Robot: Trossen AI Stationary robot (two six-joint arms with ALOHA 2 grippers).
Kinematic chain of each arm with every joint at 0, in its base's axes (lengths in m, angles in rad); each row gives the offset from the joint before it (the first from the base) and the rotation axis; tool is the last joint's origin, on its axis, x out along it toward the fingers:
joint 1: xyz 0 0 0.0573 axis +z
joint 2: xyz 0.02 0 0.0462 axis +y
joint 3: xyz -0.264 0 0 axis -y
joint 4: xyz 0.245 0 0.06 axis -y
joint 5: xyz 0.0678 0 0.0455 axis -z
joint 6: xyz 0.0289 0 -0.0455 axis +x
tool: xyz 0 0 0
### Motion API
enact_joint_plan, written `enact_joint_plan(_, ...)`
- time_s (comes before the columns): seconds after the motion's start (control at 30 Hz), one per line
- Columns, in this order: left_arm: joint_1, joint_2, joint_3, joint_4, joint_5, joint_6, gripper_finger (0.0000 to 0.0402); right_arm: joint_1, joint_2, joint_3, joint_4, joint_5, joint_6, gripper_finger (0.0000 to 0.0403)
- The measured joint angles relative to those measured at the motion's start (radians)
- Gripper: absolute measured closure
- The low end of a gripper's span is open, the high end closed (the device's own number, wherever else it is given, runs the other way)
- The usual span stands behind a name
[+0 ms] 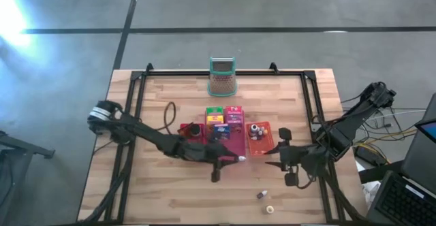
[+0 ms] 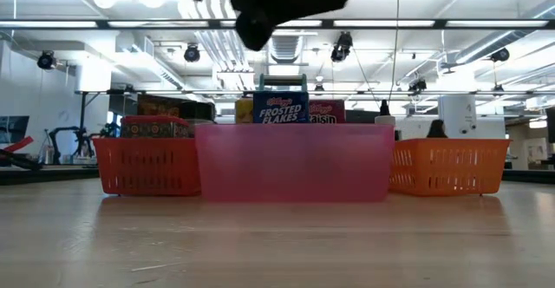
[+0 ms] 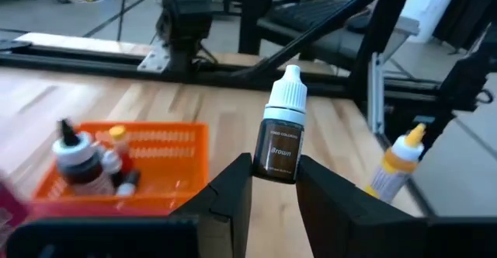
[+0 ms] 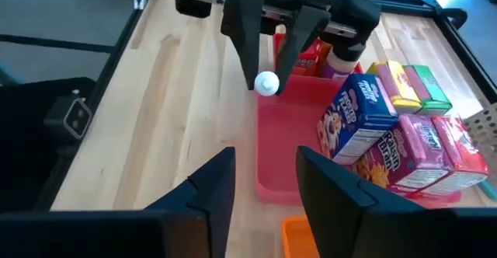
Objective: Pick & Place Kitchen Items
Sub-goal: Put the small brown food coloring bottle into the orange bin
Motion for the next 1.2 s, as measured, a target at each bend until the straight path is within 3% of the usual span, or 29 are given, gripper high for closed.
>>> enact_joint_plan(0.17, 0.018, -0.059, -0.062, 0.008, -0.001, 0.01, 0.0303, -0.037, 0.059, 0.043, 0.047, 0.002, 0.001, 0.0246)
enact_joint_plan(0.67, 0.005, -0.093, -0.067, -0.066, 0.063, 0.001, 0.0303, -0.056, 0.21, 0.198, -0.015, -0.022, 0.007, 0.0222)
enact_joint_plan(1.2, 0.001, -0.093, -0.067, -0.075, 0.078, -0.048, 0.0303, -0.078, 0.329, 0.258, -0.037, -0.031, 0.0, 0.0255)
